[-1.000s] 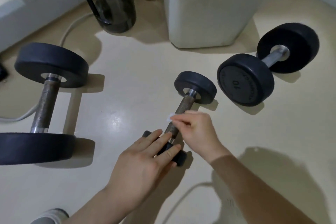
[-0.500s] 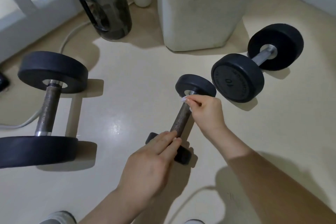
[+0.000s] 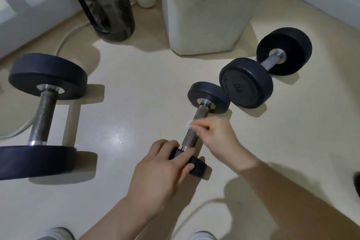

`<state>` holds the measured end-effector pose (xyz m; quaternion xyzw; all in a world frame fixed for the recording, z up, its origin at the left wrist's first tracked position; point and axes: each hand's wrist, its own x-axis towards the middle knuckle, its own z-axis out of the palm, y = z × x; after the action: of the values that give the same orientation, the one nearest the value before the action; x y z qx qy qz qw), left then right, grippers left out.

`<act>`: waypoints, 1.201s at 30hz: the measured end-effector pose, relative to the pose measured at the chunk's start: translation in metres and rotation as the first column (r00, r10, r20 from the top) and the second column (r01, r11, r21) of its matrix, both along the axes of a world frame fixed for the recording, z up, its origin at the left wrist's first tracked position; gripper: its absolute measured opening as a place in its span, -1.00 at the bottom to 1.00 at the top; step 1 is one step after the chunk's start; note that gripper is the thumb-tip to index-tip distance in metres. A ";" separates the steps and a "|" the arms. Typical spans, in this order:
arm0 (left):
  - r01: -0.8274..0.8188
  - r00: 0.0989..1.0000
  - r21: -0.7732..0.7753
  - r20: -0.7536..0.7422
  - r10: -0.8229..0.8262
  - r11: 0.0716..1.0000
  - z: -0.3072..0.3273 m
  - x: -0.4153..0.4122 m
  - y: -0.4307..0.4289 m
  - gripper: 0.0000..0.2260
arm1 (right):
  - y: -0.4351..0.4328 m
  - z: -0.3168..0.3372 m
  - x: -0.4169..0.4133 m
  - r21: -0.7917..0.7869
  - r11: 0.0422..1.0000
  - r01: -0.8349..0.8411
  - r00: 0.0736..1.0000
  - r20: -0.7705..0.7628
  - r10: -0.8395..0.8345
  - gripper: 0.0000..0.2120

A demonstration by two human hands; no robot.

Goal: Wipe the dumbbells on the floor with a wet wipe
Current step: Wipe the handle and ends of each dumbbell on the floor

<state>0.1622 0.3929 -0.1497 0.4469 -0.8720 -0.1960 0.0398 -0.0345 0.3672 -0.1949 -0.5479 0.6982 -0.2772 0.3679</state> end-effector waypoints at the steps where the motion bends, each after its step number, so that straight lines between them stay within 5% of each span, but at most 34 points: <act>1: 0.024 1.000 -0.026 0.008 -0.023 0.999 0.001 -0.004 0.001 -0.73 | -0.013 0.001 -0.010 -0.030 0.993 0.118 0.993 -0.013 -0.118 -0.82; 3: 0.060 0.998 -0.046 0.013 -0.059 0.997 0.002 -0.011 0.003 -0.74 | -0.017 0.000 -0.014 -0.073 0.971 0.227 0.972 -0.038 -0.231 -0.83; 7: 0.117 0.993 0.045 -0.035 -0.116 0.992 -0.001 -0.015 0.003 -0.68 | 0.026 0.002 -0.001 0.100 0.991 -0.089 0.995 0.057 0.084 -0.86; 11: 0.149 0.986 0.169 0.045 -0.159 0.974 -0.002 -0.019 0.006 -0.63 | -0.004 -0.002 -0.028 -0.034 0.972 0.233 0.971 -0.045 -0.234 -0.86; 14: 0.209 0.960 0.254 0.132 -0.248 0.944 -0.001 -0.023 0.002 -0.64 | 0.023 -0.004 -0.010 -0.012 0.985 0.171 0.984 0.041 -0.171 -0.87; 16: 0.289 0.920 0.272 0.187 -0.345 0.918 0.006 -0.027 -0.010 -0.65 | 0.036 -0.001 -0.005 0.054 0.998 0.036 0.997 0.059 -0.039 -0.87; 21: 0.504 0.767 0.200 0.343 -0.542 0.840 0.020 -0.045 -0.023 -0.68 | 0.002 -0.004 -0.029 -0.034 0.956 0.291 0.955 -0.040 -0.292 -0.87; 26: 0.760 0.526 0.137 0.446 -0.725 0.635 0.033 -0.072 -0.025 -0.76 | 0.040 0.005 -0.018 0.108 0.991 0.073 0.997 0.032 -0.076 -0.87; 30: 0.836 0.367 0.161 0.548 -0.752 0.525 0.041 -0.081 -0.031 -0.82 | 0.015 0.006 -0.028 -0.044 0.918 0.394 0.919 -0.015 -0.395 -0.85; 33: 0.829 0.326 0.192 0.597 -0.733 0.525 0.040 -0.064 -0.028 -0.83 | 0.039 0.008 0.008 0.036 0.957 0.288 0.951 0.109 -0.291 -0.86; 36: 0.808 0.364 0.185 0.591 -0.720 0.560 0.024 -0.039 -0.023 -0.89 | 0.042 0.004 0.008 0.057 0.977 0.206 0.977 0.041 -0.208 -0.86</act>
<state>0.1228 0.3698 -0.1258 0.0232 -0.9511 0.0229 -0.3070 -0.0265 0.4087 -0.1913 -0.4558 0.7497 -0.3085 0.3674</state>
